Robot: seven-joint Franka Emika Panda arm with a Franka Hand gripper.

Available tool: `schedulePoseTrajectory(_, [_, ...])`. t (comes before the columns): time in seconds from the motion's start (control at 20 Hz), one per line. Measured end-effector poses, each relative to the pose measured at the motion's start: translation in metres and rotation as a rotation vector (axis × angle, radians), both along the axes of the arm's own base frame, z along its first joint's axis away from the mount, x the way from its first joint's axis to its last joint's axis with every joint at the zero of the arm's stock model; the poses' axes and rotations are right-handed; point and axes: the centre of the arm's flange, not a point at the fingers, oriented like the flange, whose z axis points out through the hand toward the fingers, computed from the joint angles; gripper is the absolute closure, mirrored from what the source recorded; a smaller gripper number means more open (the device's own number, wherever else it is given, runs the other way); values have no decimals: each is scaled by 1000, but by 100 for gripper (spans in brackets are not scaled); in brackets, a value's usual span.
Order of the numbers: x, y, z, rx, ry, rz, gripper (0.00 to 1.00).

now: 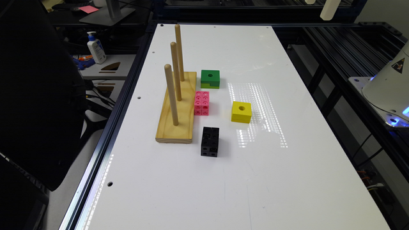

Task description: Pick up pink block.

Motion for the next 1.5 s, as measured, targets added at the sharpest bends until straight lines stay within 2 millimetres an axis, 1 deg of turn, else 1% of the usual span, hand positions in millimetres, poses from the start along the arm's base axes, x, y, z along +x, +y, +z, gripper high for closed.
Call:
schedulePoseTrajectory(0.95, [0,2,1,-3,-6,5,0])
schedulePoseTrajectory(1.5, [5,4,0,-4,-27,11,0])
